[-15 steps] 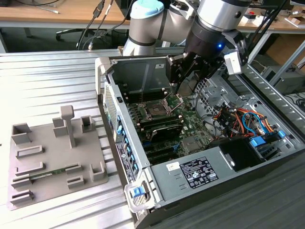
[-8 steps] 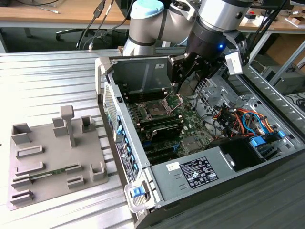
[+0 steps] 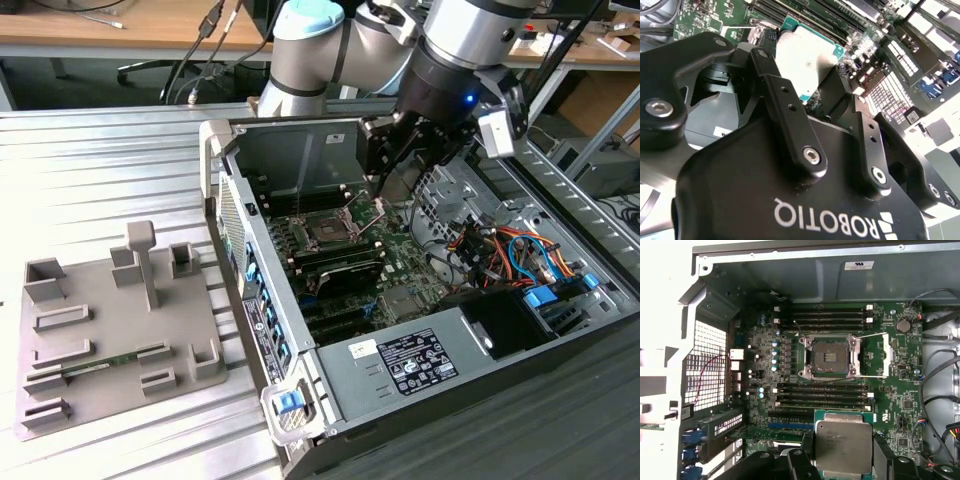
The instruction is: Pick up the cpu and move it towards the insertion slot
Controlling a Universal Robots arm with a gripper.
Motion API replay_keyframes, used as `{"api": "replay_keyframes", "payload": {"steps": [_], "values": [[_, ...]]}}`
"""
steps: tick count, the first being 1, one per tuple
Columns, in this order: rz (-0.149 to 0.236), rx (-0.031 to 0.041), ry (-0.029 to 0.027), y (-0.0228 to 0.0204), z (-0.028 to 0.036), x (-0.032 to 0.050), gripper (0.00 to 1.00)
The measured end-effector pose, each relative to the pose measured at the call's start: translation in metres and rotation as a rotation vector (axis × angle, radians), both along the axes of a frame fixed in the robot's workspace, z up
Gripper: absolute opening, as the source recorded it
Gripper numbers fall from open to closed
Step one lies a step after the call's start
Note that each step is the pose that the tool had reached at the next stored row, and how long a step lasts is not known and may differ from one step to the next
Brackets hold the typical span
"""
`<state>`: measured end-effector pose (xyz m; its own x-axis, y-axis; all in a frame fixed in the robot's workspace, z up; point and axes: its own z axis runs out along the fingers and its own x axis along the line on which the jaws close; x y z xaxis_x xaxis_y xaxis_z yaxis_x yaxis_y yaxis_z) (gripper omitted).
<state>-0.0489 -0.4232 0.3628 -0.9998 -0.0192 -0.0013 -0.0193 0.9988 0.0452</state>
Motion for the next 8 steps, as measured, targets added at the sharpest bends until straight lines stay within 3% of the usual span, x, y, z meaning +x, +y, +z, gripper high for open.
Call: {"api": "replay_keyframes", "payload": {"steps": [8], "values": [[0.0, -0.0002, 0.0001, 0.0, -0.0019, 0.0051, 0.55]]}}
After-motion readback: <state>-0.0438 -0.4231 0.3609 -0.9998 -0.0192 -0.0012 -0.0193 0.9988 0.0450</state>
